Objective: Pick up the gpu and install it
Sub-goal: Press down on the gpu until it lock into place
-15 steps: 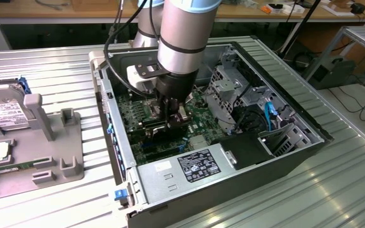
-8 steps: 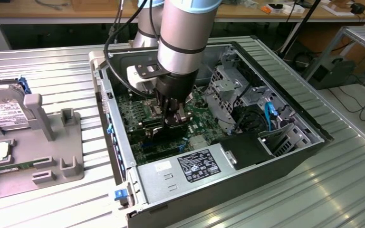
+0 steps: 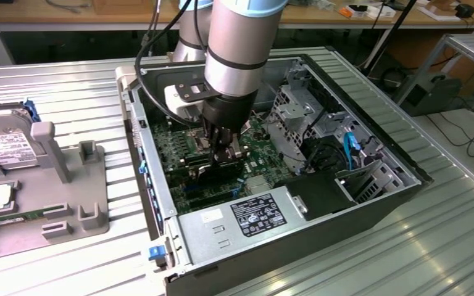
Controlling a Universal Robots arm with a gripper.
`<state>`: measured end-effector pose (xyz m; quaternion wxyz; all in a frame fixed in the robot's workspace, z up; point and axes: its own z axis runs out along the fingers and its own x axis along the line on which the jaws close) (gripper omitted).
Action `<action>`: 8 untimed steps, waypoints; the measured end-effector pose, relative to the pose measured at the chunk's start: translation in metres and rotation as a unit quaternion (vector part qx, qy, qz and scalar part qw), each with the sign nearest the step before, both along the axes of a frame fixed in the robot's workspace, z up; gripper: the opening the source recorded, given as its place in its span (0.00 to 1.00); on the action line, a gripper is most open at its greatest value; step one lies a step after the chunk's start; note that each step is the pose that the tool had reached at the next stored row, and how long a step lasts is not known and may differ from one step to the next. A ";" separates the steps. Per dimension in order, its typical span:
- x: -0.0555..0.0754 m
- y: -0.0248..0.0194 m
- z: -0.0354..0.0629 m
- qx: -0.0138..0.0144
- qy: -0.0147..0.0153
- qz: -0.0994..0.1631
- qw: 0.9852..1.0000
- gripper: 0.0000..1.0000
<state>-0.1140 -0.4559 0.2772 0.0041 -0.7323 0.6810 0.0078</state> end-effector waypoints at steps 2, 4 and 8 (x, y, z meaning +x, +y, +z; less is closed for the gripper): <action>0.000 0.0000 0.0000 0.000 0.000 0.000 1.000 0.11; 0.000 0.0000 0.0000 0.000 0.000 0.000 1.000 0.11; 0.000 0.0000 -0.0037 0.000 0.000 0.000 1.000 0.11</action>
